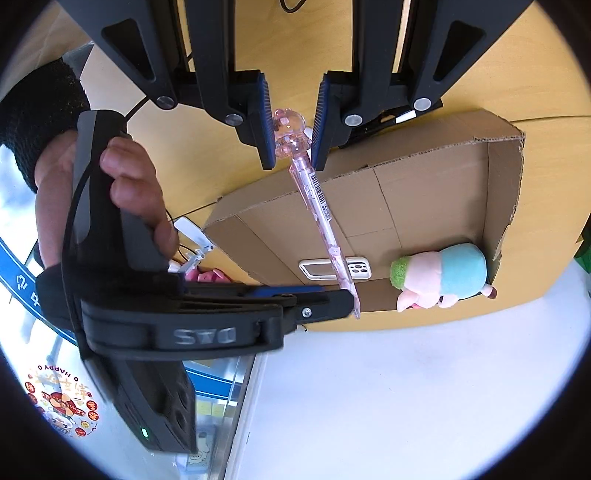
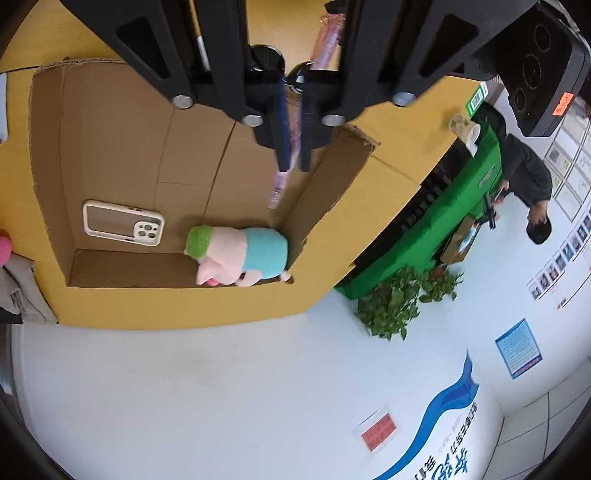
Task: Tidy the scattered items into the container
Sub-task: 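Grasp the pink pen with the left gripper and lift it toward the box, then lower the pink pen into the box and open the left gripper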
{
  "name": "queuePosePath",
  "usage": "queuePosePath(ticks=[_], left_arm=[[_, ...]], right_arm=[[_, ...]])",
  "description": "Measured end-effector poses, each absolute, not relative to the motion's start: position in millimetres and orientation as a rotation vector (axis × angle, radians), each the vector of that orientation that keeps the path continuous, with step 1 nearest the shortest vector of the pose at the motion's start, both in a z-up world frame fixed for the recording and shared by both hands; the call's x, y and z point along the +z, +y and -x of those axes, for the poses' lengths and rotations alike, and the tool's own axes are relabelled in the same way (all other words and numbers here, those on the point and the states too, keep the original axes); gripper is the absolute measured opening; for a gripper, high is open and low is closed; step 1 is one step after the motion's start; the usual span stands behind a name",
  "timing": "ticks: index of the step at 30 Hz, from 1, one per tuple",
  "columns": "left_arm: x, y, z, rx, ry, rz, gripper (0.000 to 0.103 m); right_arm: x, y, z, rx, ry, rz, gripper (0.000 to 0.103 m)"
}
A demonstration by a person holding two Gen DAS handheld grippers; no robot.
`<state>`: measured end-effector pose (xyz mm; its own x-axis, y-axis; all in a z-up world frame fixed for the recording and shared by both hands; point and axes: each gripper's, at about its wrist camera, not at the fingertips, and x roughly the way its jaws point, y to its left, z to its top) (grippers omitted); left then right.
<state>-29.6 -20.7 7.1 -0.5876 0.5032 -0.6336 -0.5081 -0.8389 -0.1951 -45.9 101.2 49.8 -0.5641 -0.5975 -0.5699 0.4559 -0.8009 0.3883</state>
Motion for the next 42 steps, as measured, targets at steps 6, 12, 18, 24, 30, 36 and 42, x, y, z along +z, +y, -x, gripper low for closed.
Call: queuePosePath(ticks=[6,12,18,24,30,36,42], left_arm=[[-3,-22,48,2.367,0.011,0.971,0.019],[-10,-32,70,2.384,-0.001,1.004,0.017],[-7,-57,98,2.432,-0.045,1.027,0.017],[-10,-92,132,2.477,-0.098,1.081,0.017],[-46,-127,171,2.467,-0.179,1.269,0.017],[-77,-130,198,2.438,-0.161,1.455,0.017],[-88,-123,212,2.429,-0.124,1.570,0.016]], right_arm=[[25,87,71,-2.261,-0.205,-1.074,0.059],[-7,61,108,-2.143,-0.196,-1.194,0.019],[0,28,136,-2.137,-0.131,-1.164,0.017],[-3,-18,180,-2.087,-0.103,-1.199,0.016],[-47,-67,222,-1.996,-0.078,-1.347,0.016],[-96,-92,249,-1.959,-0.071,-1.490,0.014],[-113,-87,262,-1.935,-0.129,-1.540,0.012]])
